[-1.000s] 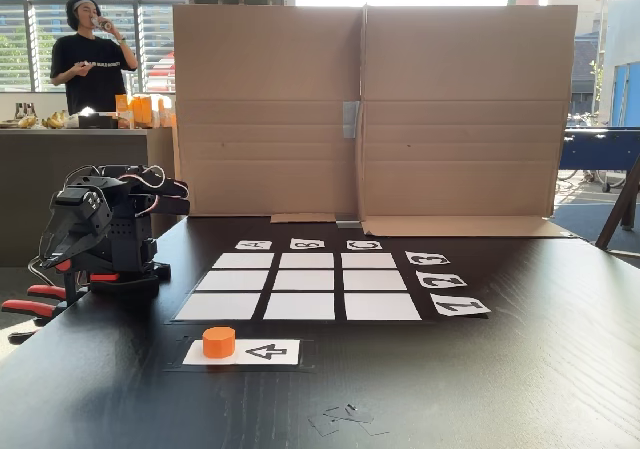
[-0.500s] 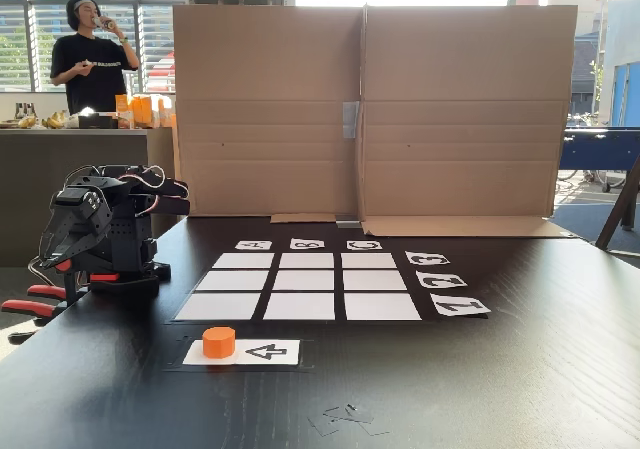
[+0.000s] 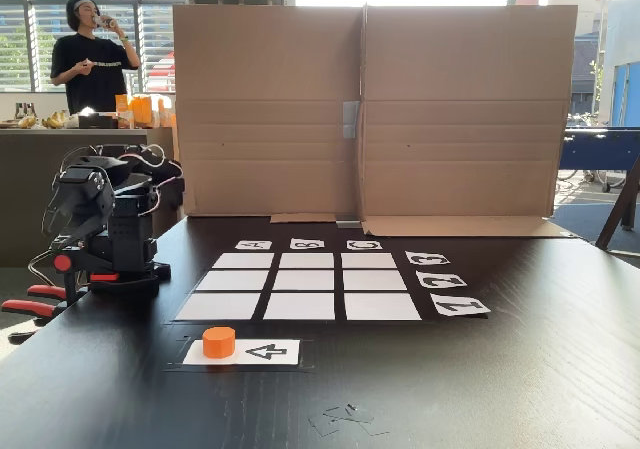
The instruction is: Pick up the round, orange token and place it in the grid on square A2.
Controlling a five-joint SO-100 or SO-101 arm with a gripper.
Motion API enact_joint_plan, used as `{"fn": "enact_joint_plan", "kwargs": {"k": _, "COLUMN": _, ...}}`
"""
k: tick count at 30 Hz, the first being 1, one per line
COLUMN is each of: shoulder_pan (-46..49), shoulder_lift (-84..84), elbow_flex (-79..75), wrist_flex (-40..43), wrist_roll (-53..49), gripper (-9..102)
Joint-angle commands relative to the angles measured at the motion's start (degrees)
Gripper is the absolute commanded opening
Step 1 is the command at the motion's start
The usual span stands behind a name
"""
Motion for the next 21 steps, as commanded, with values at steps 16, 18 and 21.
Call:
{"fn": "enact_joint_plan", "kwargs": {"k": 16, "shoulder_pan": -4.04, "shoulder_lift": -48.08, "elbow_flex": -64.86, "wrist_flex": 34.10, "wrist_roll": 6.59, "gripper": 40}}
{"fn": "enact_joint_plan", "kwargs": {"k": 18, "shoulder_pan": -5.27, "shoulder_lift": -51.15, "elbow_flex": -69.52, "wrist_flex": 36.21, "wrist_roll": 7.12, "gripper": 40}}
{"fn": "enact_joint_plan", "kwargs": {"k": 21, "shoulder_pan": -8.09, "shoulder_lift": -53.96, "elbow_flex": -71.19, "wrist_flex": 36.30, "wrist_roll": 7.38, "gripper": 40}}
